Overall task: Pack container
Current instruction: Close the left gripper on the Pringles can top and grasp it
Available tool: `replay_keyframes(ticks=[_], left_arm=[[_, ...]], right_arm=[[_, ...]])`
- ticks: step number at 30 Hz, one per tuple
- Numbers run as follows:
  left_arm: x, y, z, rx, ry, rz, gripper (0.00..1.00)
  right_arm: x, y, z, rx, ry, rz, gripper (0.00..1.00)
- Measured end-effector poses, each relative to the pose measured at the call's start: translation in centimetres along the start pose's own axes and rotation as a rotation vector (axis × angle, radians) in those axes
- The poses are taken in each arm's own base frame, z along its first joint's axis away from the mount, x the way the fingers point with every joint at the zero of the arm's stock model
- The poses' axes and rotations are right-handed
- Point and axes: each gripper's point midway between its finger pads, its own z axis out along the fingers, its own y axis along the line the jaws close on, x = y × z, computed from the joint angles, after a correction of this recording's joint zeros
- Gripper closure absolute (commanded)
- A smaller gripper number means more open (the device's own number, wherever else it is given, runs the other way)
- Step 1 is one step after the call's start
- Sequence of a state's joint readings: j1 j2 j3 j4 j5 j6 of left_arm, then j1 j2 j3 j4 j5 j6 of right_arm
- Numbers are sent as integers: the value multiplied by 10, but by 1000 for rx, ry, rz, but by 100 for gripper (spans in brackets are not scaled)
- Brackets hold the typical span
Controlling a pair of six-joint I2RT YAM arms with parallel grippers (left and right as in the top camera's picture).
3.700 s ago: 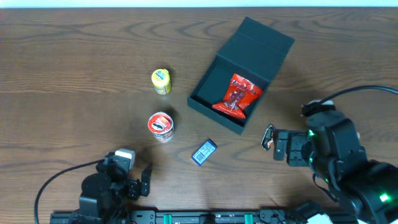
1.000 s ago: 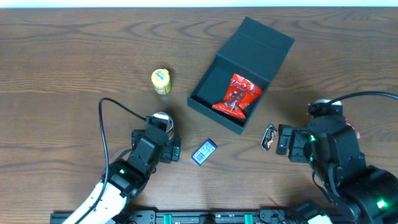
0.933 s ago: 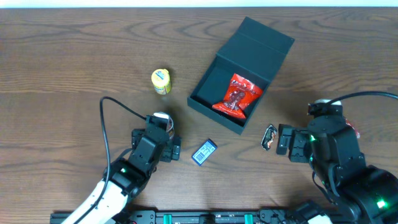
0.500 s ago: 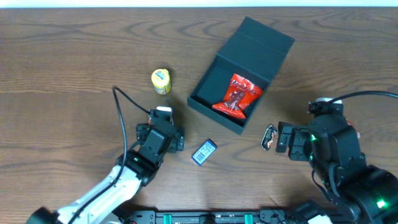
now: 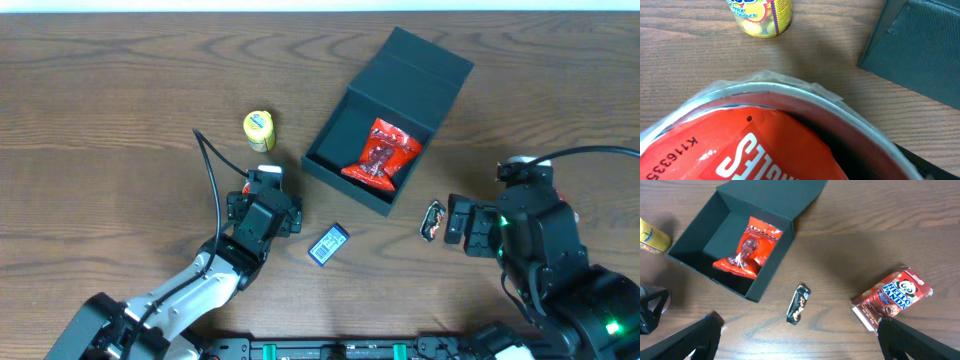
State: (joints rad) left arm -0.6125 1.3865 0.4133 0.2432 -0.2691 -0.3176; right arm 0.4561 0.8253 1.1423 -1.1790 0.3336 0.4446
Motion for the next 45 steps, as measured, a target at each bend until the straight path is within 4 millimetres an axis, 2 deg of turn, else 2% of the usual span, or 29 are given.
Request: replay_keyframes(ticks=[3,4,5,6,18,25,28,45], left_arm=[[0,0,0,0,0,0,1],[0,0,0,-1,0,0,6],[0,0,0,-1,-1,-2,15],[0,1,0,-3,-2,-5,17],[0,1,0,-5,-1,0,16],[0,1,0,-8,-2,0,25],[0,1,0,-9,-2,-1,33],[-1,2,0,-10,-4,0,34]], right_arm=[[0,0,0,0,0,0,1],[0,0,0,0,0,0,1],[0,0,0,0,0,0,1],[0,0,0,0,0,0,1],[0,0,0,0,0,0,1],[0,0,0,0,0,0,1],[0,0,0,0,0,0,1],[0,0,0,0,0,0,1]])
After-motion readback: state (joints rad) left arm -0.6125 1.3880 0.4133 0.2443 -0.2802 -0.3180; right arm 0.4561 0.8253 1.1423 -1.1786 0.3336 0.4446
